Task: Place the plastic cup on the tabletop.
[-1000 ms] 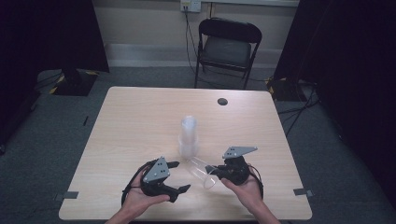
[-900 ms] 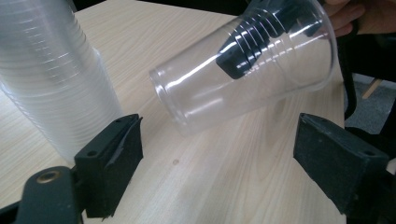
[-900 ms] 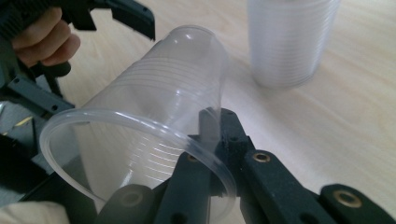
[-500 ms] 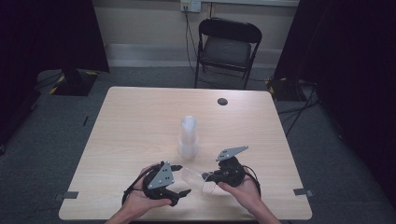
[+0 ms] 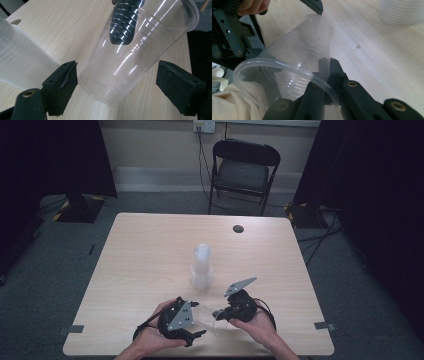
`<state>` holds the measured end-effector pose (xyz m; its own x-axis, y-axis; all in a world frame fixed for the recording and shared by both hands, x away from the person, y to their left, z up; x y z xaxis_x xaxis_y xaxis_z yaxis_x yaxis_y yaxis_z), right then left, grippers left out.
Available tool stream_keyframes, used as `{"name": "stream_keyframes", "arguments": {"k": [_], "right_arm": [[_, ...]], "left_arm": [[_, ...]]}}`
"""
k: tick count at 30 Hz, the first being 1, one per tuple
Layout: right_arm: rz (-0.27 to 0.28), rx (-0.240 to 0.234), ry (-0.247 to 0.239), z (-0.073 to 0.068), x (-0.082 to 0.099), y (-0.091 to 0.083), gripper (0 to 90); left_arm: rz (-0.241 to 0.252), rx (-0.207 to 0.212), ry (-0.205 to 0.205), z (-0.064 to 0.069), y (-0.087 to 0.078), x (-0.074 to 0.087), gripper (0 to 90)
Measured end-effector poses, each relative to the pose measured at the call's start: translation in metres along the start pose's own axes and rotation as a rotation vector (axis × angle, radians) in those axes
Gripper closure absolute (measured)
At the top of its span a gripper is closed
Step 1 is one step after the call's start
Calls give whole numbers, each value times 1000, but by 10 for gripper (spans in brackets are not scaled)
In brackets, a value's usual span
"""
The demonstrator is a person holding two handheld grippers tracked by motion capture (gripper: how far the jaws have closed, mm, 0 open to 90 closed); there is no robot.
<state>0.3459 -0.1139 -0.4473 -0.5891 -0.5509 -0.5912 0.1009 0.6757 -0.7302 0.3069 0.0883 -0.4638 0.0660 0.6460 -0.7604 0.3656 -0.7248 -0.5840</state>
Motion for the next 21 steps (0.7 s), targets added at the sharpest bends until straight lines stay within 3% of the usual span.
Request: {"name": "stream_keyframes", "arguments": {"k": [5, 9, 11, 15, 17, 21], "right_arm": [[-24, -13, 4, 0, 0, 4, 898], [-39, -29, 6, -1, -1, 6, 898], [-45, -27, 14, -1, -1, 6, 898], [-53, -31, 31, 1, -1, 7, 897], [-50, -36, 37, 2, -2, 8, 896], [-50, -40, 53, 4, -3, 9, 891]], "left_arm": [[-28, -4, 49, 4, 5, 0, 167], [-27, -5, 46, 7, 10, 1, 174], [-40, -9, 73, 7, 10, 0, 200], [-47, -31, 88, 10, 13, -1, 227], [-25, -34, 90, 13, 15, -4, 244], [-32, -28, 149, 16, 18, -11, 273]]}}
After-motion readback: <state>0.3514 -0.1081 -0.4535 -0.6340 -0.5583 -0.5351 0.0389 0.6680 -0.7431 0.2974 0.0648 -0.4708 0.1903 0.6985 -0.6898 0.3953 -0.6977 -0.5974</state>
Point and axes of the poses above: each handheld gripper's, and its own axes: y roughly forward along the jaws, x roughly out of its underside, z roughly to its right, the point moved 2 cm from there along y, roughly forward along the jaws, and after that the axes turned 4 degrees about y, right-handed, at the moved point
